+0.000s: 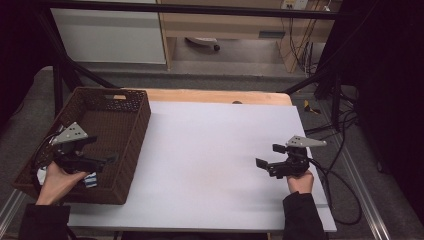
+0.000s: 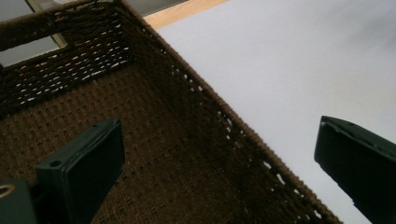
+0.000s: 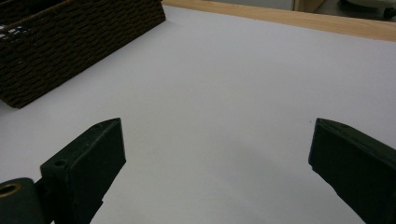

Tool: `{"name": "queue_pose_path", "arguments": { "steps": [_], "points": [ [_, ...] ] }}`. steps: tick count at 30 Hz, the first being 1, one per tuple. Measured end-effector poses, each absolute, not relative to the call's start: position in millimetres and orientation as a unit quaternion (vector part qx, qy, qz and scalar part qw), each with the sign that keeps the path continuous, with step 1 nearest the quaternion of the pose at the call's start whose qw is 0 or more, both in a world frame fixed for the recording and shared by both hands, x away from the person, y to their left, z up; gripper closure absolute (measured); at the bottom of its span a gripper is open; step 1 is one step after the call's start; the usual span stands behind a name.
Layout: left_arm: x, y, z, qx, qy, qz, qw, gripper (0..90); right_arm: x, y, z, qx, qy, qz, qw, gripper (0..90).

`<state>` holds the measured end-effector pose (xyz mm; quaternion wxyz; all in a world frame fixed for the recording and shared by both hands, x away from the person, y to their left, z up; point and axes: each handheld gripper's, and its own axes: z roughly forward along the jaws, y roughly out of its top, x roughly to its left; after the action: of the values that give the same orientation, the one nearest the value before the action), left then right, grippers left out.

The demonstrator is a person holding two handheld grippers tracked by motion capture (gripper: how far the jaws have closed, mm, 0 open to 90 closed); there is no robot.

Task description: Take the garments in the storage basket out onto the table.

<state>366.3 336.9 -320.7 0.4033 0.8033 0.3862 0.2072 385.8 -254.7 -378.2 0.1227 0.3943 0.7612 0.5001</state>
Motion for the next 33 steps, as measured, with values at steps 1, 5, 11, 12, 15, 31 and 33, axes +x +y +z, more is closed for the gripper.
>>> {"name": "queue_pose_path", "arguments": {
  "steps": [1, 5, 11, 12, 15, 31, 33],
  "points": [
    [366, 339, -321, 0.803, 0.389, 0.209, 0.401, 1.4, 386, -255, -378, 0.394, 0.761, 0.501, 0.122, 4.4],
    [365, 348, -321, 0.800, 0.402, 0.212, 0.392, 1.3, 386, -255, -378, 0.395, 0.760, 0.501, 0.124, 4.4],
    [362, 360, -321, 0.798, 0.418, 0.218, 0.376, 1.3, 385, -254, -378, 0.395, 0.761, 0.500, 0.122, 4.4],
    [362, 362, -321, 0.797, 0.420, 0.220, 0.374, 1.3, 385, -254, -378, 0.395, 0.761, 0.500, 0.122, 4.4],
    [361, 368, -322, 0.797, 0.429, 0.224, 0.362, 1.4, 385, -255, -378, 0.394, 0.762, 0.499, 0.123, 4.4],
    [362, 393, -333, 0.791, 0.473, 0.224, 0.316, 1.6, 385, -254, -379, 0.395, 0.762, 0.499, 0.122, 4.4],
    [361, 396, -335, 0.789, 0.479, 0.226, 0.312, 2.2, 385, -254, -379, 0.396, 0.762, 0.498, 0.121, 4.4]
  ]
}}
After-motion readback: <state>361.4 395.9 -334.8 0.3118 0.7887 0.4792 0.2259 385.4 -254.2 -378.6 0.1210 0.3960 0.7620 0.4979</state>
